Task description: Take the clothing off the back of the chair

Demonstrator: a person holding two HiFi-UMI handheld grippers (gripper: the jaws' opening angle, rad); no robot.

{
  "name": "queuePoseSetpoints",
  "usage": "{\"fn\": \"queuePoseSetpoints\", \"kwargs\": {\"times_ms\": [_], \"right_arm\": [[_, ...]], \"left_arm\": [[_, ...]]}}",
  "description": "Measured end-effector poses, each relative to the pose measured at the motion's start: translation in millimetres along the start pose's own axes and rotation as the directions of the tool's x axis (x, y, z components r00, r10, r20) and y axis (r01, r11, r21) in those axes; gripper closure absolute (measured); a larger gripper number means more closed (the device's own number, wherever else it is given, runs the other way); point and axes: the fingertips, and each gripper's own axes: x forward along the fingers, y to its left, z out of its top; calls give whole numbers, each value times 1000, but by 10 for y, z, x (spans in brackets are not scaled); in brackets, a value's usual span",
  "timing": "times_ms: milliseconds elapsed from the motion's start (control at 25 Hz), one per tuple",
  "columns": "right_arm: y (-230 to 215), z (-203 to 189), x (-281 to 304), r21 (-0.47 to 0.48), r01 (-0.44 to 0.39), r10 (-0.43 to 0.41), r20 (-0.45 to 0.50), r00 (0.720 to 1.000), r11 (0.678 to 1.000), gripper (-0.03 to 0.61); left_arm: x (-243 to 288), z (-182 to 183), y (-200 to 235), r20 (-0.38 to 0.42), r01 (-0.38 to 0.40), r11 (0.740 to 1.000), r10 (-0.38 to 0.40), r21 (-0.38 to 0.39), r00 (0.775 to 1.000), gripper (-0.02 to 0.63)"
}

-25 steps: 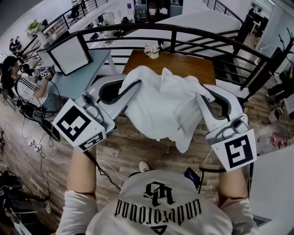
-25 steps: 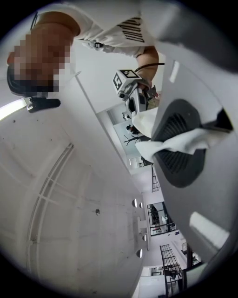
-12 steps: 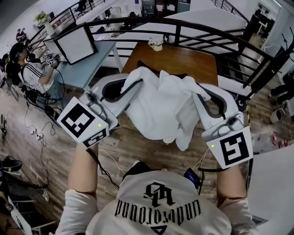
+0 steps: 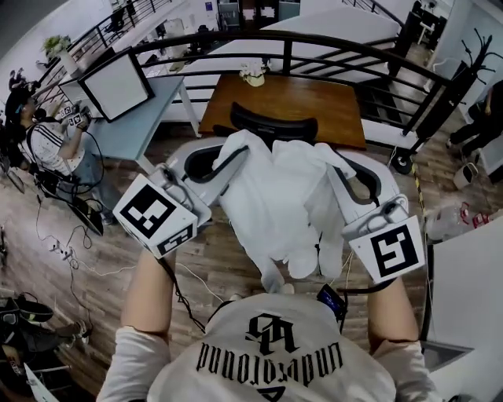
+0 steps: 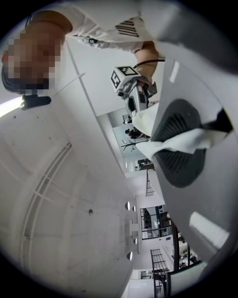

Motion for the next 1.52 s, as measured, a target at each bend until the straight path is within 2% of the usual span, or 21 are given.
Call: {"fn": "queuePoseSetpoints", "kwargs": {"times_ms": [120, 240, 600, 880, 1200, 1520], "right_arm": [[104, -46, -5, 24, 24, -23, -40, 999, 999, 543], [436, -82, -11, 45, 55, -52, -73, 996, 997, 543], [1351, -202, 47, 71, 137, -125, -148, 981, 988, 543], [1868, -266, 68, 100, 141, -123, -170, 978, 985, 543], [2171, -341, 137, 172, 113, -88, -148, 985, 978, 543], [2409, -518, 55, 187, 103, -72, -165, 984, 977, 543]], "left_arm": [[-94, -53, -10, -4, 27, 999, -27, -18, 1000, 538], [-389, -203, -36, -1, 53, 998, -53, -43, 999, 538], [-1100, -686, -106, -17, 96, 995, -96, -34, 995, 538], [-1465, -977, -135, -22, 73, 996, -74, -56, 997, 538], [-1698, -1283, -163, -40, 76, 993, -80, -94, 996, 538], [-1854, -1452, -287, -30, 67, 993, -70, -96, 997, 538]]}}
